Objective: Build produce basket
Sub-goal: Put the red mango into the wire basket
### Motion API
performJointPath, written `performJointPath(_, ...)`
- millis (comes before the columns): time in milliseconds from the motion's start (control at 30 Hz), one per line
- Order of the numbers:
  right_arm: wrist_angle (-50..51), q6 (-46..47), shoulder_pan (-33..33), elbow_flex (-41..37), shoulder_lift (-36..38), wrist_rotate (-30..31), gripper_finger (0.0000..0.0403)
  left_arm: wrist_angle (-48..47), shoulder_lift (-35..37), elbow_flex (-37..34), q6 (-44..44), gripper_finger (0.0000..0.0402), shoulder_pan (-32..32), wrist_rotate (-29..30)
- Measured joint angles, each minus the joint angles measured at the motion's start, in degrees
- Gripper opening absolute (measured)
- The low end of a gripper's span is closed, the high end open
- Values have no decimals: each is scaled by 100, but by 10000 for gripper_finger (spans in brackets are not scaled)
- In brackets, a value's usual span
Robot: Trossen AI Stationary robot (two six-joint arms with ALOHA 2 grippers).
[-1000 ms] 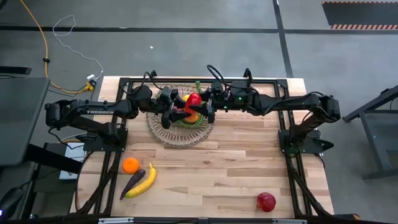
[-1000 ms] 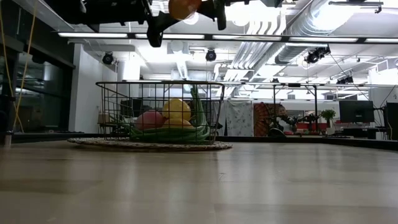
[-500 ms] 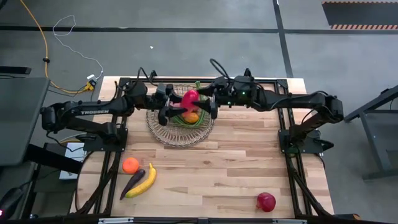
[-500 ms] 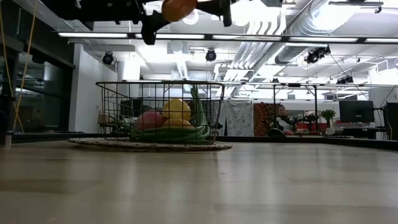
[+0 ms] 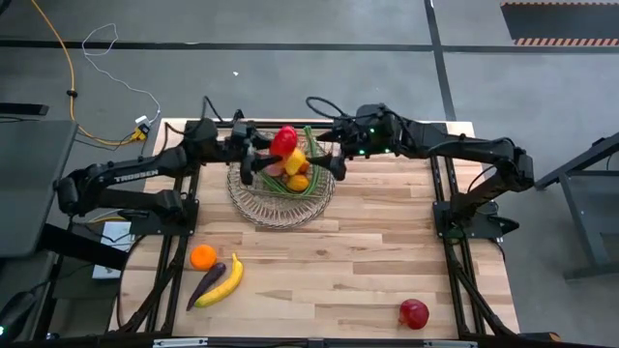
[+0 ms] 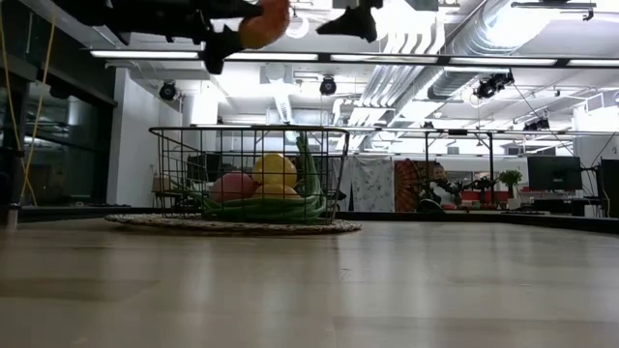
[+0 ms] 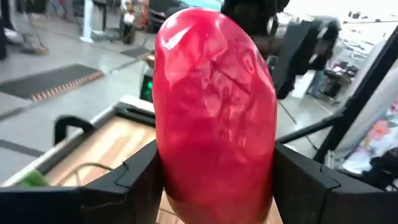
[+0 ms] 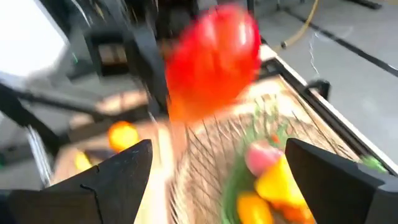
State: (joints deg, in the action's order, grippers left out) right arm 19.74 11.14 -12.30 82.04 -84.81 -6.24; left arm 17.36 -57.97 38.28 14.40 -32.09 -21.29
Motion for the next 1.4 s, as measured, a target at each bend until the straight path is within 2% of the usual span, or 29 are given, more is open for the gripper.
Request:
performJointPath(233,1202,-480,-16,-246,376,-122,358,-315,571,2,-158,225,-248,-19)
performJointPath(400,1217,-320,-100,-1396,1318,-125,358,-298,666,2,-152,223,-239,110)
performJointPath(533,410,523,-112,-2791,2441,-142,358,-302,659,2,-115,223,-215,305)
performJointPath(700,-1527,1601,-117,-4265,3666,-142,358,-293,657,2,-54,223,0,583)
performJointPath(833,-2977,1738,-115,-5003,4219,-142,358,23,577,2,52,223,260,695)
performJointPath(900,-3394,1746,-117,-5195,4351,-121,358,357,493,2,130,223,397,700)
performJointPath(1033,-3482,1782,-116,-5246,4414,-94,358,709,345,-24,144,223,632,740)
performJointPath(1267,-3456,2004,-116,-5246,4388,-92,358,1904,312,-983,669,223,798,1286)
performJointPath(1333,-3442,1999,-117,-5246,4388,-90,358,1824,312,-1114,797,223,794,1367)
performJointPath(1400,-3401,1998,-115,-5246,4388,-58,358,1336,312,-1044,938,223,748,1438)
